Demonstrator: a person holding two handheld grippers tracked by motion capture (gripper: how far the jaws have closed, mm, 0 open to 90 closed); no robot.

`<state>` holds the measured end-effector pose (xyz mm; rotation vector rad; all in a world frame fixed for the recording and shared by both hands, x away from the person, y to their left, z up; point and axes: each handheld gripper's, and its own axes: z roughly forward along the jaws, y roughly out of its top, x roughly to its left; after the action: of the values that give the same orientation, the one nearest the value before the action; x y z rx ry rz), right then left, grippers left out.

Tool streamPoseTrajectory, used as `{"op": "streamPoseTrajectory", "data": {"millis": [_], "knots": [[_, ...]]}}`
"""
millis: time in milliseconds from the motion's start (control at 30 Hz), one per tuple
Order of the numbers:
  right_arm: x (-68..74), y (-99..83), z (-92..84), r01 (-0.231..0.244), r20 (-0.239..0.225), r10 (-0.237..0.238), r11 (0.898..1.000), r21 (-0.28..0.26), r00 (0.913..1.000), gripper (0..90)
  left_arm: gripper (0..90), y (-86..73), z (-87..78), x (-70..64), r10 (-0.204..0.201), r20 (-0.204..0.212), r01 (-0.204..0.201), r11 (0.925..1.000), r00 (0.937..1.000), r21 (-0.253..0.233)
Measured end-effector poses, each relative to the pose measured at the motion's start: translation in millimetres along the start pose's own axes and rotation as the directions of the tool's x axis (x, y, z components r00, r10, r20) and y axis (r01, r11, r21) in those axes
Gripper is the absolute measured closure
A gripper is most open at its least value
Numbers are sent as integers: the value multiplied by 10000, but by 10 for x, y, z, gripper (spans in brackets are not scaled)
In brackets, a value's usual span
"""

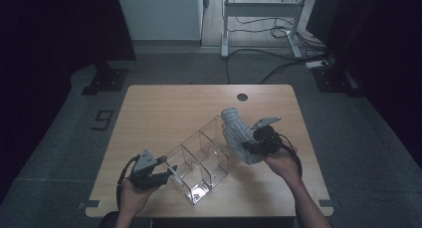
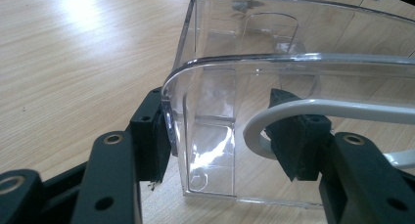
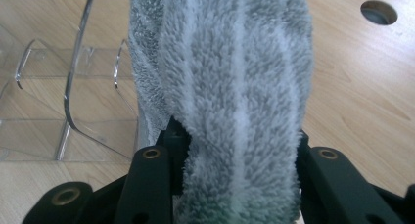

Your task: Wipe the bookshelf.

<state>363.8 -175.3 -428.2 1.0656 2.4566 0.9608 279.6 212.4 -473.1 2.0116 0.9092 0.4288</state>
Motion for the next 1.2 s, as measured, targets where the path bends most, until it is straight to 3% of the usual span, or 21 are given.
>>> {"op": "streamPoseTrajectory", "data": {"millis": [700, 833, 933, 1200], "knots": [[-14, -150, 283, -232, 194, 222, 9984, 510, 9996, 610, 442, 13, 18, -31, -28, -76, 28, 10000, 10000, -15], [6, -230, 447, 69, 523, -124, 9946, 1040, 9986, 611, 441, 13, 28, -36, -69, -69, 69, 10000, 10000, 15], [-18, -281, 525, -246, 393, 208, 9950, 968, 9990, 611, 440, 15, 31, -38, -82, -86, 82, 10000, 9999, 9], [-40, -330, 624, -226, 345, 185, 9922, 1229, 9992, 609, 440, 16, 35, -45, -89, -107, 89, 10000, 9999, -2]]}}
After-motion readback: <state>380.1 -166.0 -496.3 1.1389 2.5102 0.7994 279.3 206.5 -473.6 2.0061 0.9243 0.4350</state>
